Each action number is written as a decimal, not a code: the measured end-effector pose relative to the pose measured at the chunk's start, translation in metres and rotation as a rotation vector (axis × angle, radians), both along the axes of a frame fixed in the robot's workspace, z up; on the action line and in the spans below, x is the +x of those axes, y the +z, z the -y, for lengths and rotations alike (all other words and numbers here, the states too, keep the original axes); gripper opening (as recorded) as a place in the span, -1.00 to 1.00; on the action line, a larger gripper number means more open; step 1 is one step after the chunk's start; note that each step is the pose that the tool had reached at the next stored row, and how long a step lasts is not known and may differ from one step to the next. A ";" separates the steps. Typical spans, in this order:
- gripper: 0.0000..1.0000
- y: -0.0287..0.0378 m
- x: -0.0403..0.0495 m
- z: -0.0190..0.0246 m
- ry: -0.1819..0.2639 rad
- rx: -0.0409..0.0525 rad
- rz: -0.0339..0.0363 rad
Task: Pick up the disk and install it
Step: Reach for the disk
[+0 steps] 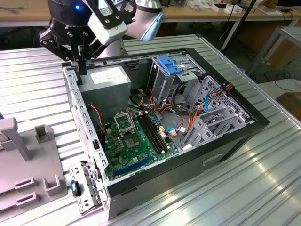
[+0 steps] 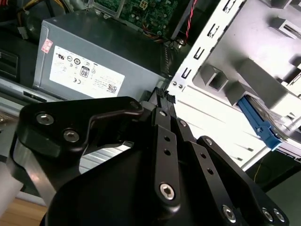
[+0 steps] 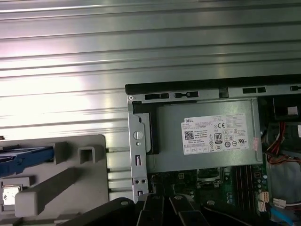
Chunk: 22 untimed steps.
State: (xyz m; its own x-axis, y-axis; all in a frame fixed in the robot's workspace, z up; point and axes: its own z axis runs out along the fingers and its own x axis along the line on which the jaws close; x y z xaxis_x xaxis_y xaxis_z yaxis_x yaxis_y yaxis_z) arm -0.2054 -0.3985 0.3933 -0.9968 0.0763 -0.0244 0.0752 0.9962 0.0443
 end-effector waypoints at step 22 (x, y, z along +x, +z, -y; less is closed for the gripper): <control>-0.79 0.0000 -0.0808 -0.0171 0.000 0.0000 0.0000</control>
